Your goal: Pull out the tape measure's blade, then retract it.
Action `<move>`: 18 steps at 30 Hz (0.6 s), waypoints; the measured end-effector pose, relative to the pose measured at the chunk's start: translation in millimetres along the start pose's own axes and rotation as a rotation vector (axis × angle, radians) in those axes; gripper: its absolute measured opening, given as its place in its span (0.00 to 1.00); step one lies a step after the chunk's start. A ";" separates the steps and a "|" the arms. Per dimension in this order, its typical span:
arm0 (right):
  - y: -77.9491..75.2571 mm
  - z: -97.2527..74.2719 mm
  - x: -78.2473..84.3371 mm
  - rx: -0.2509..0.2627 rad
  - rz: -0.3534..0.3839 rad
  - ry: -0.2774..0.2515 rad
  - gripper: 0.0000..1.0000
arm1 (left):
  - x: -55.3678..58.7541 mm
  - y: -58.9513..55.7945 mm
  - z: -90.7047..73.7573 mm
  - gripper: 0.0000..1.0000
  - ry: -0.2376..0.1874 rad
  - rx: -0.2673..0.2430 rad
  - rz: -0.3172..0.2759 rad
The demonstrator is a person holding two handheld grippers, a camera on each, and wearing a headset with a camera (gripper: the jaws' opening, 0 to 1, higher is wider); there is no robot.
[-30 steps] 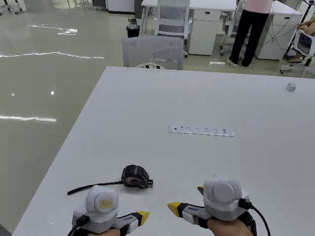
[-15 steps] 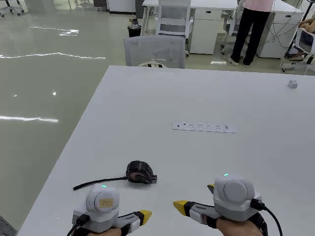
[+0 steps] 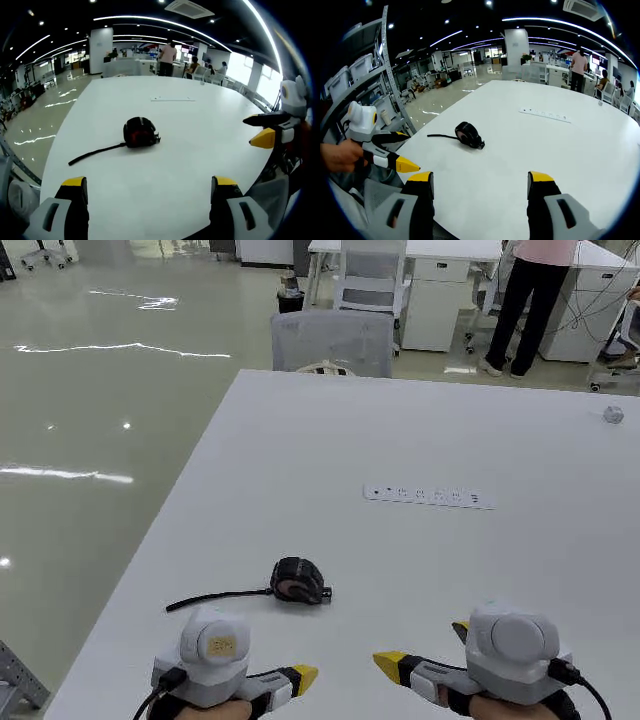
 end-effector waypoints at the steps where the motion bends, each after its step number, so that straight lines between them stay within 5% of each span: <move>1: 0.0 -0.3 0.0 0.000 0.000 0.000 0.79 | 0.1 0.0 -0.1 1.00 0.000 0.000 0.000; 18: 8.8 -36.8 7.4 0.036 0.012 -0.012 0.81 | -0.7 -4.0 -20.4 1.00 0.013 0.022 0.011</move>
Point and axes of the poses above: the centre of the closed fingertips' face, and the gripper's own axes: z roughly forward along the fingers, y roughly to its left, x roughly out of its underside, the point moved 7 cm from there along -z, roughly backward along the fingers, and after that the axes turned 11 degrees about -y, right-handed, at the moved point
